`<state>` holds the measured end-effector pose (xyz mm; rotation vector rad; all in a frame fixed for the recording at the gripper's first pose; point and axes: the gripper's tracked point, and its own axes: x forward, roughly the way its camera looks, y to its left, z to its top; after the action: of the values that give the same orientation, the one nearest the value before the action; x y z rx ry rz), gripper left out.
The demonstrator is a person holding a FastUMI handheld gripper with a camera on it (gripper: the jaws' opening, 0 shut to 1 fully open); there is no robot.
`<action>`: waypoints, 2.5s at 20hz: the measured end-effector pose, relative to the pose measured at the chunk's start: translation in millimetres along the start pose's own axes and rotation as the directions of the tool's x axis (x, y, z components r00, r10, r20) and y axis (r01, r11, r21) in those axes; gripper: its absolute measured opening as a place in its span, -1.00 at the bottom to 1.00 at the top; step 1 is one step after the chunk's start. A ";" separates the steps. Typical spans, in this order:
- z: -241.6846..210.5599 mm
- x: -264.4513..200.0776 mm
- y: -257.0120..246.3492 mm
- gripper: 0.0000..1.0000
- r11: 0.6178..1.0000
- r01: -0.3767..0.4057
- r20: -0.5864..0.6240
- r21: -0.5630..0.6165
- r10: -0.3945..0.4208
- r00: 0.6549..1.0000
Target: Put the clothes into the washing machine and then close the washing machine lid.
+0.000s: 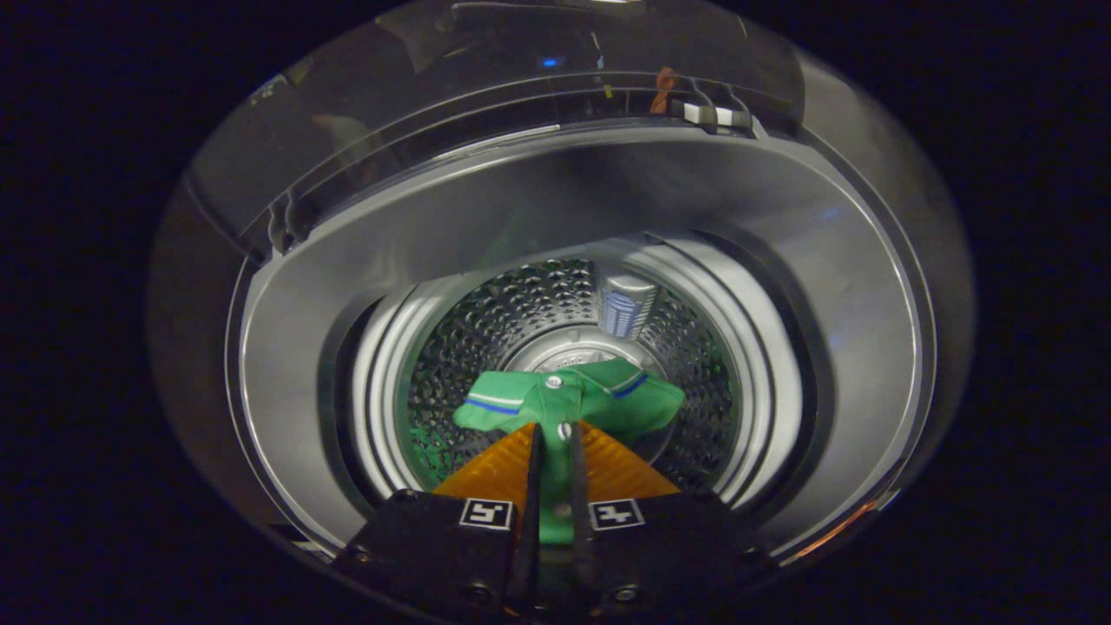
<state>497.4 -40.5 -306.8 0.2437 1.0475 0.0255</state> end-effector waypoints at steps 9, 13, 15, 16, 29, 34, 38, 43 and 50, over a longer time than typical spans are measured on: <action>-4.0 -22.3 -2.6 0.25 0.999 0.024 0.065 0.033 -0.026 0.998; -6.3 -38.0 -2.3 0.26 1.000 0.018 0.108 0.001 -0.018 0.994; -4.3 -50.4 -1.9 0.25 0.999 0.031 0.148 -0.032 -0.026 0.989; -4.5 -57.1 -0.8 0.25 0.998 0.037 0.170 -0.053 -0.028 0.985; 21.6 -229.7 30.5 0.26 0.977 0.110 0.505 -0.182 -0.003 0.863; 54.9 -308.8 53.3 0.26 0.982 0.099 0.623 -0.163 0.024 0.782; 102.2 -351.6 69.9 0.26 0.982 0.089 0.683 -0.165 0.048 0.729; 163.4 -359.4 80.3 0.25 0.983 0.079 0.704 -0.165 0.061 0.708; 236.6 -306.0 94.4 0.26 0.975 0.061 0.663 -0.211 0.097 0.742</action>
<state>556.1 -34.7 86.9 0.0441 0.3049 0.0662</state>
